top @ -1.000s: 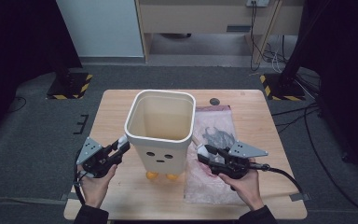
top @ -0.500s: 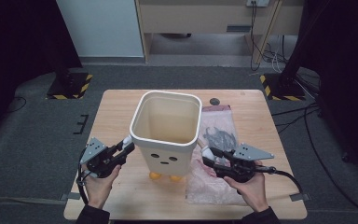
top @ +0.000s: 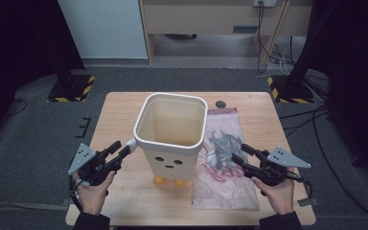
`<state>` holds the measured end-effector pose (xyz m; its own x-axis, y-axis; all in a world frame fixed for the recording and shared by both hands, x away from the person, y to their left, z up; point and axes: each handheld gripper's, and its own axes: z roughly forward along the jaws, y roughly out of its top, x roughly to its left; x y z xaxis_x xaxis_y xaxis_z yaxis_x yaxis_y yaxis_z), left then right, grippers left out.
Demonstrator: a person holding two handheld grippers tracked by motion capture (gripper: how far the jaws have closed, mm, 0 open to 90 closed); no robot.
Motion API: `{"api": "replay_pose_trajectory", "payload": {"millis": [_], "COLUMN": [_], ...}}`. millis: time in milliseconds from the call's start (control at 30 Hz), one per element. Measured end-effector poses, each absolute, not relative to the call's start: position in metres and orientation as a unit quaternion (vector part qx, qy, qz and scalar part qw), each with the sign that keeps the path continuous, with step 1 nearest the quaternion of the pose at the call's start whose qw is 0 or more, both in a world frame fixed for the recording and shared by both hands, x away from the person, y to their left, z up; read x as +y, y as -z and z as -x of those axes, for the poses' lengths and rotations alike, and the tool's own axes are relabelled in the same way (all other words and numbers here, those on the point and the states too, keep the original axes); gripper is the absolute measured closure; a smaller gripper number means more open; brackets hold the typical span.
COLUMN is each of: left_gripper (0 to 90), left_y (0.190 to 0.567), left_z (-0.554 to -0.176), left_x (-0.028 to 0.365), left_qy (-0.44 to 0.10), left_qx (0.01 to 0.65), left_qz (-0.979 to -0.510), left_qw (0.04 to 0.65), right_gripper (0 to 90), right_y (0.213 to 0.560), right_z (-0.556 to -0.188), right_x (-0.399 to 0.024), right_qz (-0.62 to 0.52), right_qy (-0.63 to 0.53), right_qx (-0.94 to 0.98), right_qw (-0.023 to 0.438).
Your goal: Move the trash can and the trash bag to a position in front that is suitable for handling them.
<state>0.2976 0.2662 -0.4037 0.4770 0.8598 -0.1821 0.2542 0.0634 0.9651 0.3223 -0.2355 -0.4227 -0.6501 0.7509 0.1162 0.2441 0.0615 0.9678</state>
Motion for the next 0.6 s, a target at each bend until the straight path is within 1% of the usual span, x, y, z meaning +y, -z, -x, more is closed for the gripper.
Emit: {"api": "replay_pose_trajectory", "payload": {"millis": [133, 233, 300, 433, 533, 600], "left_gripper": [51.6, 49.0, 47.2, 43.9, 42.8, 42.5], "left_y": [0.401, 0.401, 0.402, 0.404, 0.404, 0.405], "left_z": [-0.295, -0.296, -0.296, -0.297, -0.297, -0.297], "left_x": [0.272, 0.273, 0.272, 0.273, 0.273, 0.274], "left_qy": [-0.275, -0.276, -0.275, -0.275, -0.275, -0.274], "left_qx": [0.442, 0.441, 0.441, 0.442, 0.444, 0.445], "left_qz": [-0.626, -0.630, -0.630, -0.629, -0.627, -0.626], "left_qw": [0.580, 0.577, 0.576, 0.577, 0.578, 0.579], "right_gripper": [43.8, 43.8, 43.8, 44.6, 48.0, 51.9], "right_y": [0.462, 0.490, 0.504, 0.521, 0.526, 0.528], "right_z": [-0.337, -0.344, -0.347, -0.351, -0.352, -0.353], "right_x": [-0.260, -0.271, -0.275, -0.277, -0.274, -0.270], "right_qz": [-0.432, -0.462, -0.474, -0.487, -0.484, -0.481], "right_qy": [-0.538, -0.488, -0.467, -0.430, -0.419, -0.409], "right_qx": [0.687, 0.700, 0.707, 0.725, 0.735, 0.744], "right_qw": [0.229, 0.241, 0.237, 0.229, 0.223, 0.219]}}
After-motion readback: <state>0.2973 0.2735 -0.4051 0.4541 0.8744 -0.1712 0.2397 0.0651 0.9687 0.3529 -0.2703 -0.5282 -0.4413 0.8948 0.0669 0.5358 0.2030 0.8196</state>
